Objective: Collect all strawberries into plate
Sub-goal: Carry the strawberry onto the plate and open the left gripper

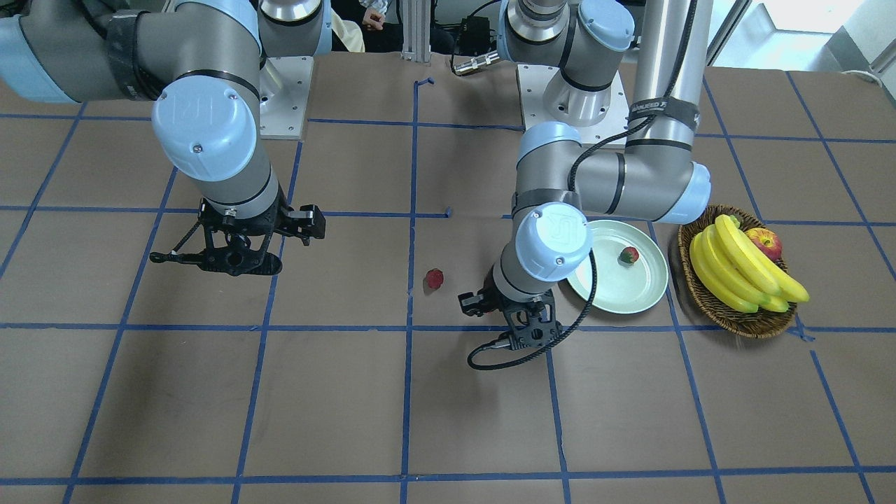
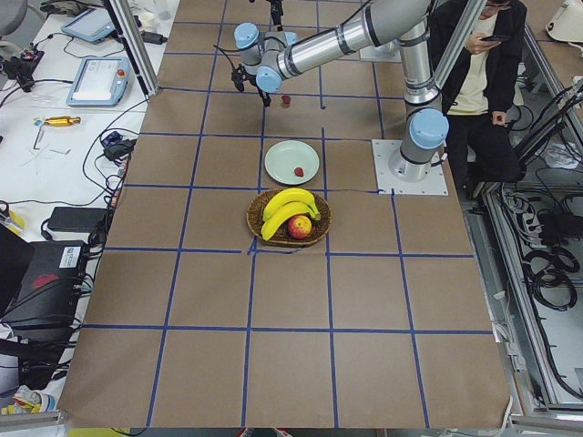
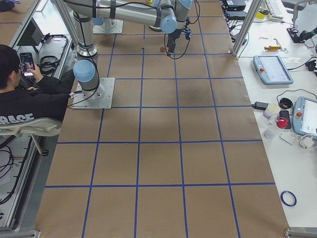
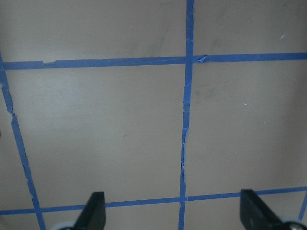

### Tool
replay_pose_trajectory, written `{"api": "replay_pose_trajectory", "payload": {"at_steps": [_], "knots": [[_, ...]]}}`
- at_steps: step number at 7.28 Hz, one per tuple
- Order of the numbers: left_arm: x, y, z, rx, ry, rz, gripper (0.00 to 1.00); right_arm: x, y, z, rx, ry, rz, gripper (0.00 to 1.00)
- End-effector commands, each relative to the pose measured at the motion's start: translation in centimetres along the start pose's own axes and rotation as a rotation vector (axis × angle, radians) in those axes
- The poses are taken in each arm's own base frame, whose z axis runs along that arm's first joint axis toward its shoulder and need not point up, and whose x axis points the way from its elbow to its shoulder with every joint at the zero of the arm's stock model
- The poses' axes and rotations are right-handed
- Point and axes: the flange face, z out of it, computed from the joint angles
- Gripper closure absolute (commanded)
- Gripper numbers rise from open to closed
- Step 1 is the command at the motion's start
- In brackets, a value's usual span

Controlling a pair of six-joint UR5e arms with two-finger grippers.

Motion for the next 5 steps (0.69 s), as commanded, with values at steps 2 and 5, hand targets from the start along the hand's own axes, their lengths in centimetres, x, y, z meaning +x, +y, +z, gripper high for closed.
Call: {"api": "replay_pose_trajectory", "payload": {"at_steps": [2, 5], "knots": [[-8.7, -1.3, -1.2, -0.107, -0.209, 0.138, 1.00, 0.0, 0.0, -0.1, 0.002, 0.000, 0.001, 0.00], [-14.2, -1.6, 0.4, -0.233, -0.294, 0.262, 1.00, 0.0, -0.1, -0.3, 0.019, -0.003, 0.007, 0.00]]}}
